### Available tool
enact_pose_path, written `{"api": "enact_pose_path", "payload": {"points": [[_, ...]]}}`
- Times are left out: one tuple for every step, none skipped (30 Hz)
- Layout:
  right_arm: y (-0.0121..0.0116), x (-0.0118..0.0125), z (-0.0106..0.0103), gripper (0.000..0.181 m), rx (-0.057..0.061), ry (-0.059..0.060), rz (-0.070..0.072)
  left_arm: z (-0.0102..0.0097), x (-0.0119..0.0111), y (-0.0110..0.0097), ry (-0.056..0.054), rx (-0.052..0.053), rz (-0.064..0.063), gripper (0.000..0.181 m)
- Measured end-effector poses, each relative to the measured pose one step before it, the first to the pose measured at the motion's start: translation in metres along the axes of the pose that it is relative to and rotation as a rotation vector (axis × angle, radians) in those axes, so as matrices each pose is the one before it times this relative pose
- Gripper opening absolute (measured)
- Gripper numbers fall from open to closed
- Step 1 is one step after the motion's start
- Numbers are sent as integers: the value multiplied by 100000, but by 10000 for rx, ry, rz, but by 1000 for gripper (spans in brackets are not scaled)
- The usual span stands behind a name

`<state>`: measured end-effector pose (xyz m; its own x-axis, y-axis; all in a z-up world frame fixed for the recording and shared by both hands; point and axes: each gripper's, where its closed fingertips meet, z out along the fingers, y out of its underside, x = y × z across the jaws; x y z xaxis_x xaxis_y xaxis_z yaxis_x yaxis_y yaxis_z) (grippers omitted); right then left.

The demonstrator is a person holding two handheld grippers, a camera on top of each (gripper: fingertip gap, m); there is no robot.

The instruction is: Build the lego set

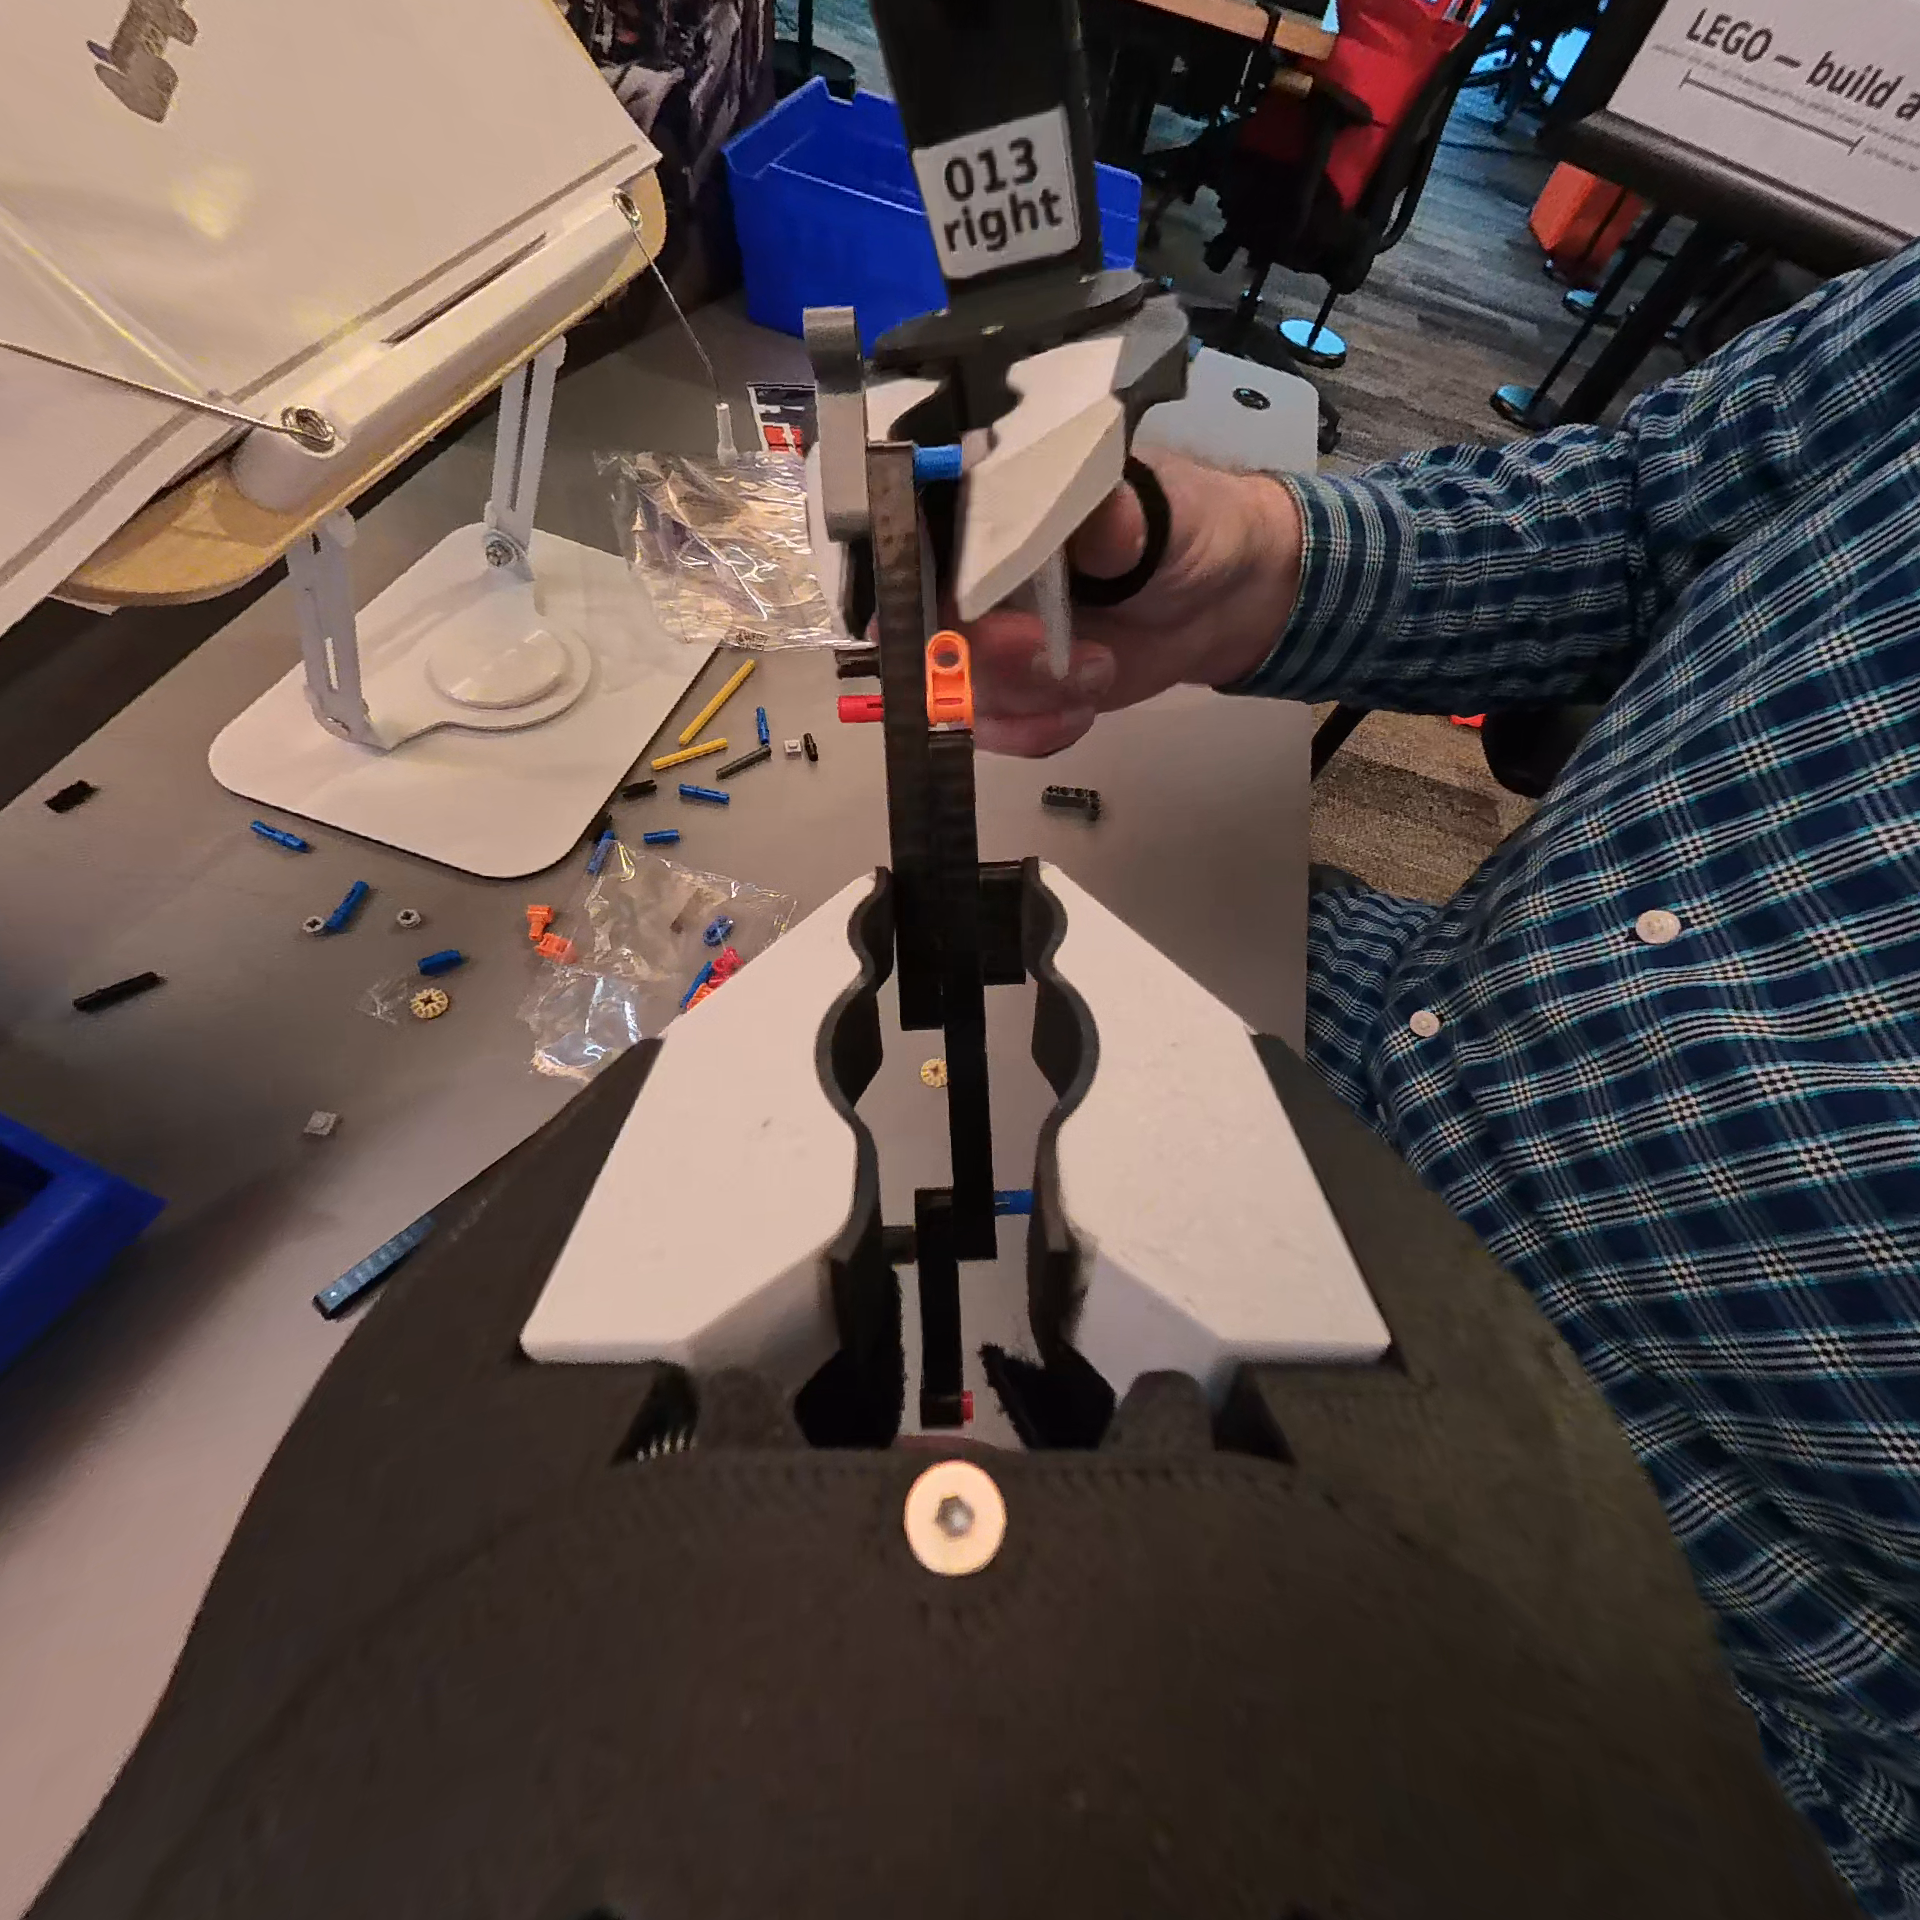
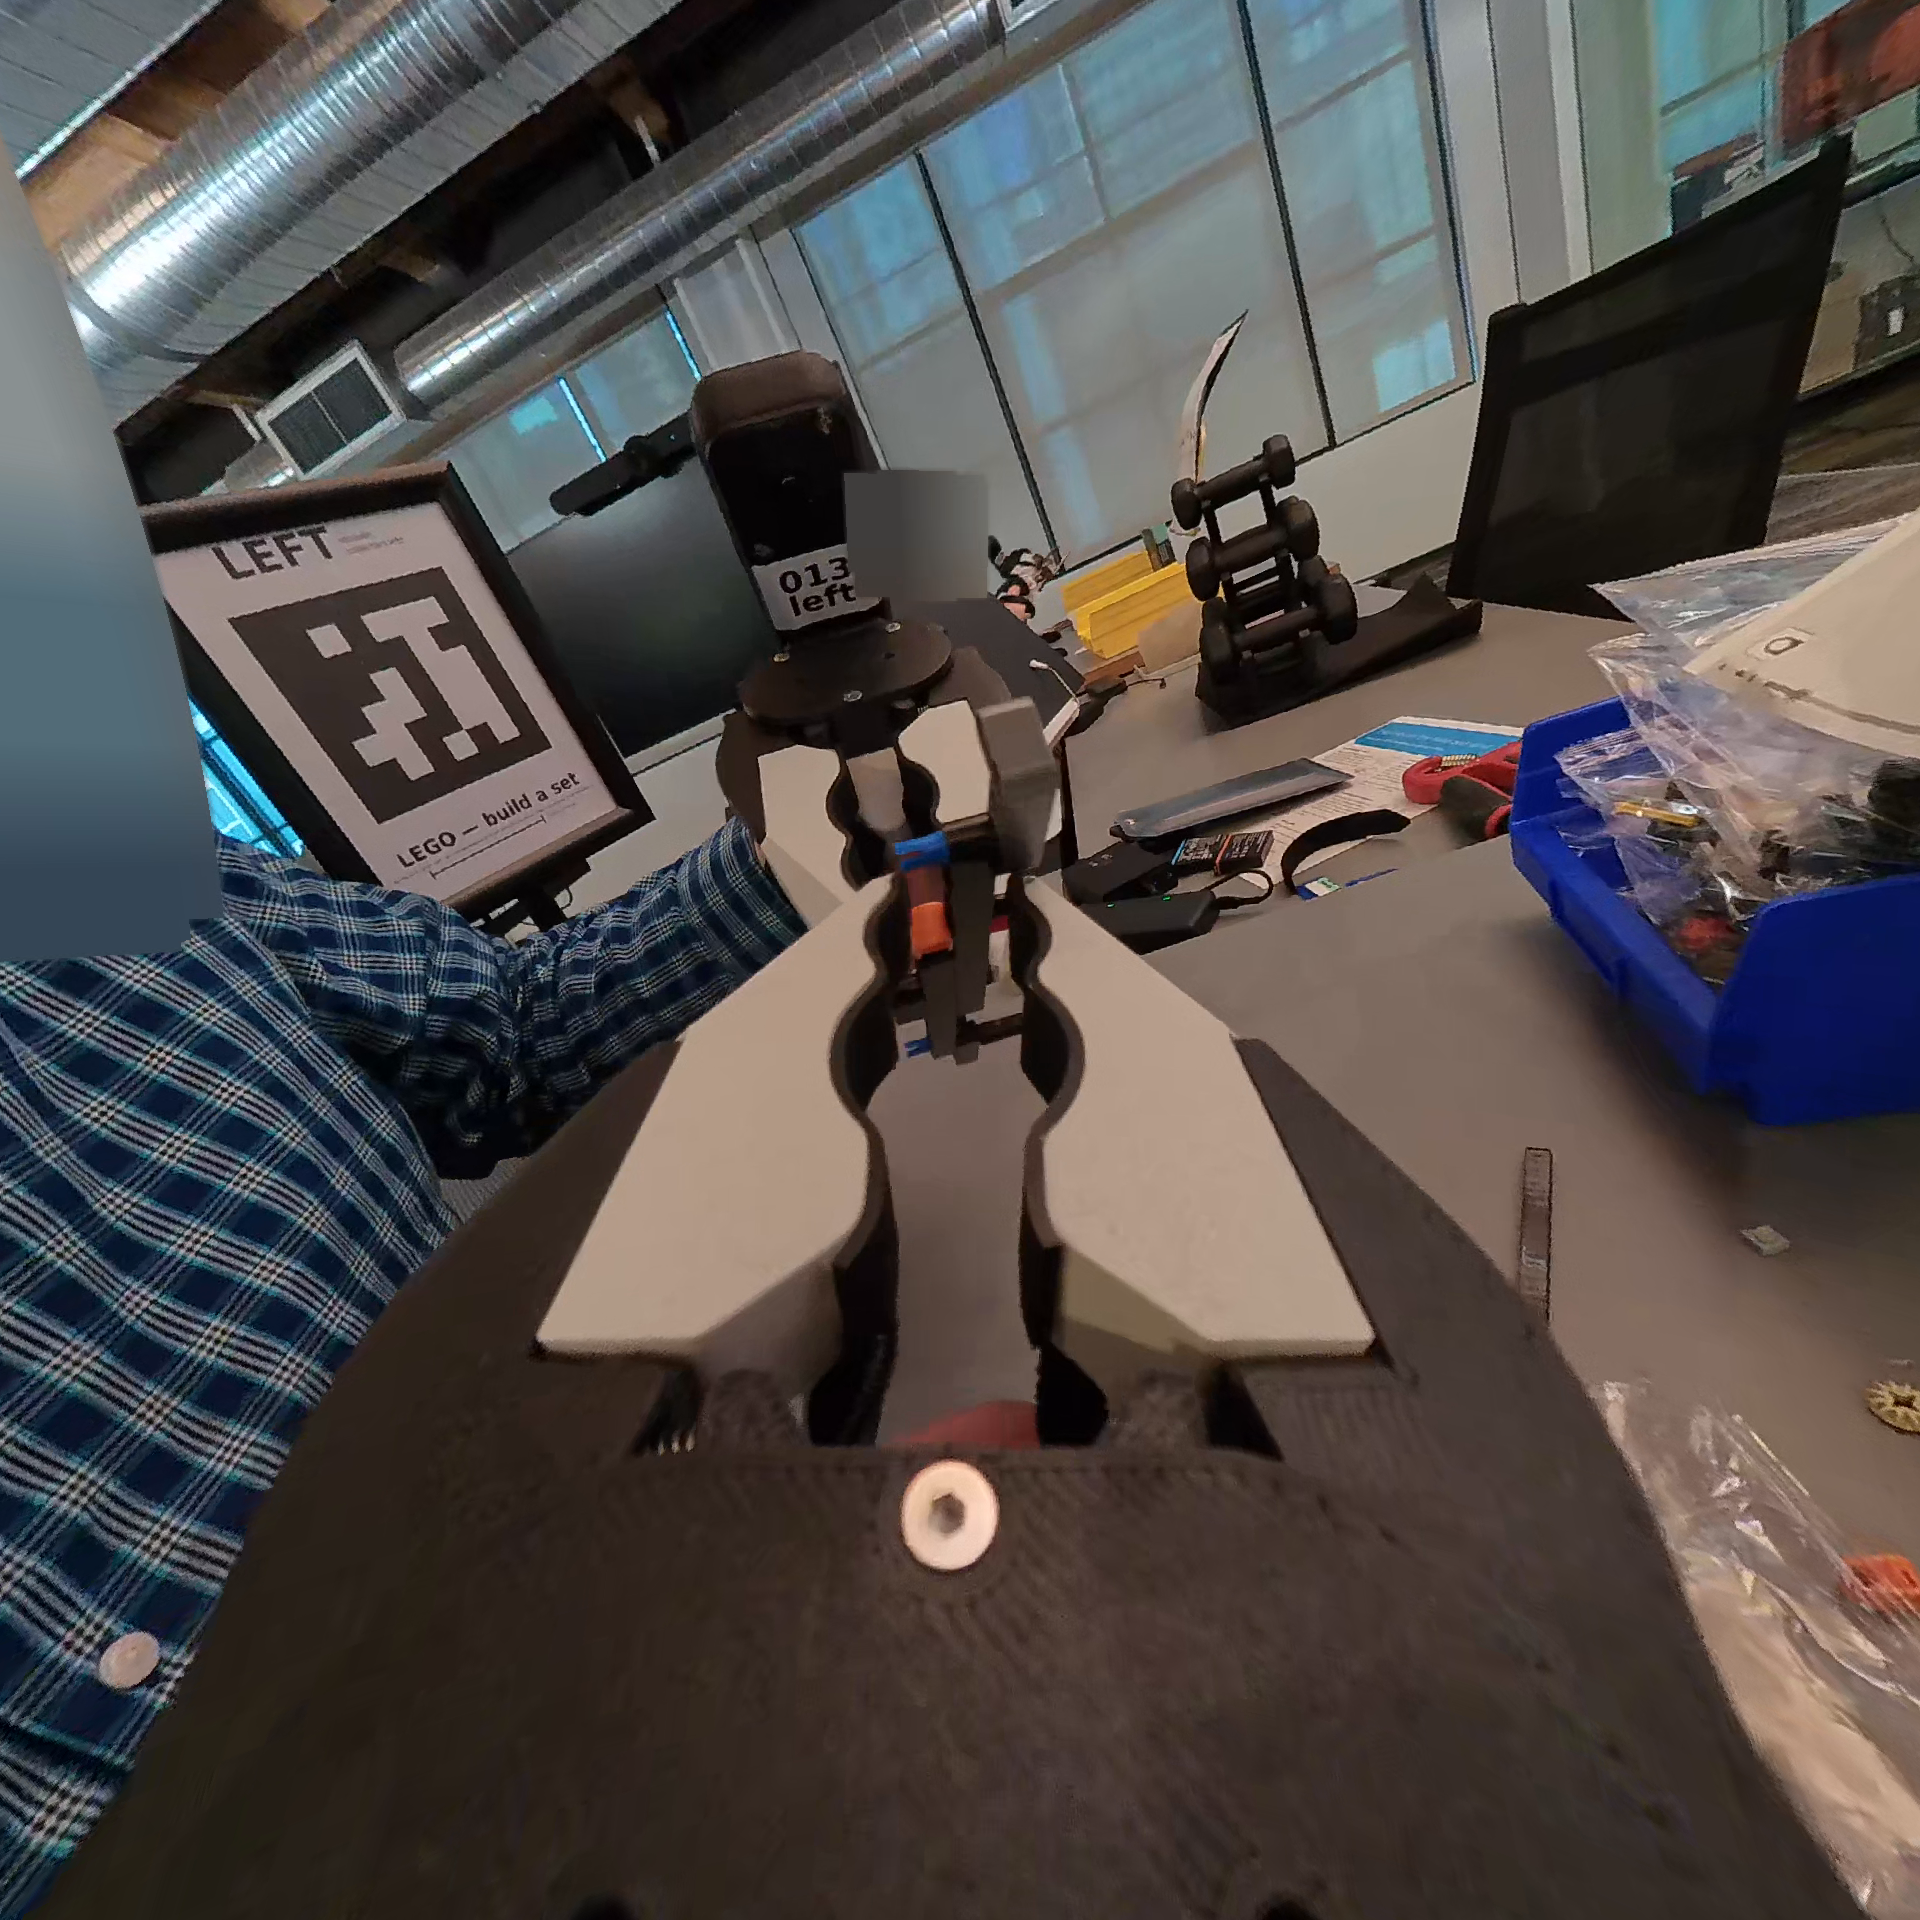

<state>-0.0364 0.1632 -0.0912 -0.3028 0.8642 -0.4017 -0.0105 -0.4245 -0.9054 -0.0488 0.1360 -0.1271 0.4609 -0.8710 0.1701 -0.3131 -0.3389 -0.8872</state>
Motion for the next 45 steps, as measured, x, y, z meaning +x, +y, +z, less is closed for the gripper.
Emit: {"api": "enact_pose_path", "payload": {"points": [[-69,78,-10,12,87,-21,67,51,95,-84,46,38,-12,22],[-97,14,-14,10,93,-58,70,51,51,-47,23,14,-4,22],[-4,-33,26,8,26,-70,52,72,-35,41,-17,-34,-22,22],[27,-26,59,7,-9,-21,-14,73,-46,89,-16,-58,-4,22],[-10,1,51,6,-9,24,-59,50,17,51,23,-21,-2,22],[-48,-43,47,6,-1,-8,-18,40,19,-3,40,26,-35,22],[-89,-32,31,6,10,-29,28,20,39,-59,55,67,-31,22],[-98,24,21,6,10,25,9,11,-23,-66,0,60,-28,22],[-142,100,1,6,40,87,-28,-6,-169,-135,-91,93,-43,22],[-182,75,1,6,52,80,-10,-16,-100,-179,-61,123,-35,22],[-143,195,-12,6,6,157,31,-41,-214,-156,-155,115,-32,22],[-141,251,-19,6,-12,201,7,-60,-410,-165,-286,124,-48,26],[-123,186,8,6,-24,162,2,-66,-600,-93,-435,82,-51,36],[-97,174,43,5,-39,162,-10,-23,-462,67,-434,-16,79,42],[-25,304,74,5,-84,265,-27,3,-529,141,-618,-83,237,45],[-2,321,95,5,-90,285,-15,24,-321,-91,-588,65,252,50],[-71,239,89,6,-20,231,14,47,79,-157,-348,120,119,50],[-127,304,72,5,24,266,29,91,-86,16,-524,-29,188,51],[-139,277,62,5,42,237,28,95,-163,123,-664,-105,401,54],[-128,243,59,5,28,195,50,130,-127,308,-619,-217,426,54],[-151,247,58,5,42,195,53,177,-226,417,-663,-295,402,55],[-99,144,88,5,5,155,30,183,-219,276,-611,-182,303,54],[-30,36,125,5,-33,114,1,187,-186,165,-481,-77,142,49],[-22,-10,147,5,-29,103,4,198,17,154,-273,-21,103,37],[-7,-119,175,5,-30,43,35,247,-115,306,-265,-107,74,23],[-26,-144,169,5,-23,29,66,323,-145,489,-193,-252,65,16],[-5,-101,166,5,-41,56,37,258,5,308,1,-146,49,12],[-29,-73,158,5,-37,55,-20,94,-59,55,51,-7,-108,11],[-149,-30,120,5,25,54,-29,-27,-170,-72,71,60,-217,10],[-242,-115,110,5,54,-4,-63,-122,-22,-216,272,159,-303,10],[-268,-207,154,6,28,-64,-95,-204,-71,-206,392,172,-540,8],[-278,-274,164,10,-4,-100,-74,-263,-223,-238,419,216,-722,5],[-296,-112,124,22,11,-27,-8,-308,-175,-328,534,318,-760,5],[-209,-26,60,27,-19,-32,-15,-345,-93,-371,632,352,-844,5],[-86,9,23,24,-36,-60,-20,-380,-208,-473,543,430,-872,5],[24,175,2,23,-44,8,10,-355,-99,-445,562,400,-746,5],[104,225,-10,23,-44,14,39,-257,10,-170,588,200,-670,5],[204,214,-10,24,-71,-7,59,-166,-142,60,407,42,-634,5],[347,149,34,25,-150,-47,72,-170,-103,-83,322,174,-461,5],[487,75,76,27,-207,-79,58,-101,81,-55,371,137,-417,5],[593,26,83,29,-260,-102,39,-40,45,8,297,81,-412,5],[595,73,53,30,-231,-56,31,-19,-12,-121,198,162,-308,5],[560,20,-10,30,-183,-77,-17,7,158,-100,277,128,-288,5],[653,-107,1,31,-243,-168,4,37,179,-44,270,73,-276,5],[751,-76,13,34,-274,-174,82,8,93,-132,163,116,-183,5]]}}
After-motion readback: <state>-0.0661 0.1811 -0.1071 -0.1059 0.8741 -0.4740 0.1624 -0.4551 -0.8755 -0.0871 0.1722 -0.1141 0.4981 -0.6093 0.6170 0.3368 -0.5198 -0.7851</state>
